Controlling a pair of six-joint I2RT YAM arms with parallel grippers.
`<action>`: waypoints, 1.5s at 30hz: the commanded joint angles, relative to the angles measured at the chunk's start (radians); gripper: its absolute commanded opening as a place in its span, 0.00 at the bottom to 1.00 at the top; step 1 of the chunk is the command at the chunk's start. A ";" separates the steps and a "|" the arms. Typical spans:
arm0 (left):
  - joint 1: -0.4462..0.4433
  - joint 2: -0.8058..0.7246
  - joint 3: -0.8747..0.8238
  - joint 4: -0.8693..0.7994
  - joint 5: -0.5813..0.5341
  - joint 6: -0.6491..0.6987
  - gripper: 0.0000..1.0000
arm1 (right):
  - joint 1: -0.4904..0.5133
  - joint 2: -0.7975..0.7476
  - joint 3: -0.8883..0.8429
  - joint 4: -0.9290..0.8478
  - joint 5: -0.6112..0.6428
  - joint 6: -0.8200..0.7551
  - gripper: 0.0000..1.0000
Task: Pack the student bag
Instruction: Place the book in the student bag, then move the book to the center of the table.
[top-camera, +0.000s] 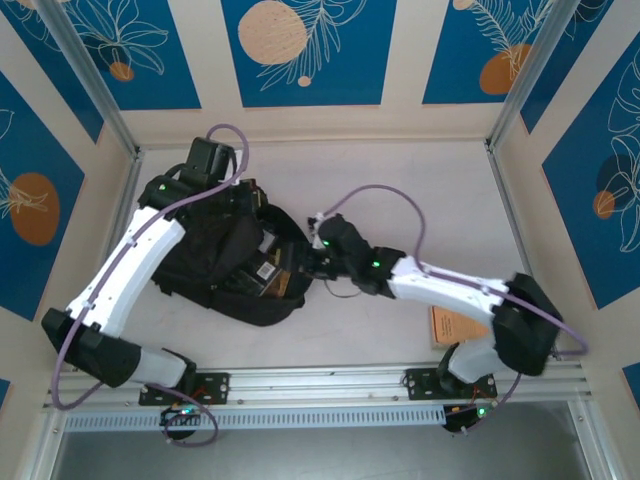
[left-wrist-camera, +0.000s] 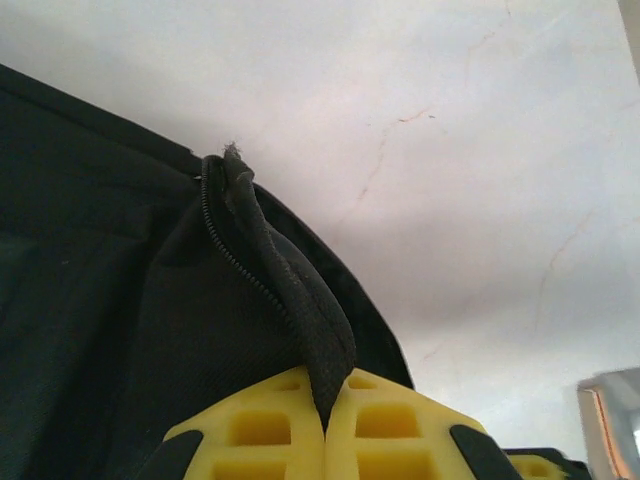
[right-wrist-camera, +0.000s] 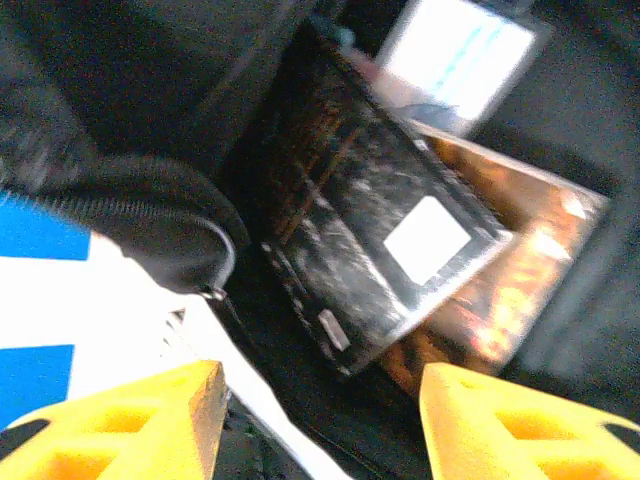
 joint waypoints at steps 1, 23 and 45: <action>0.001 0.051 -0.024 0.141 0.141 -0.055 0.00 | -0.080 -0.139 -0.079 -0.220 0.099 -0.005 0.48; -0.259 0.211 -0.159 0.194 -0.043 -0.020 0.01 | -0.953 -0.209 -0.241 -0.935 0.473 0.194 0.81; -0.281 -0.002 -0.154 0.133 -0.005 -0.092 0.50 | -0.620 0.009 -0.300 -0.304 -0.078 0.246 0.74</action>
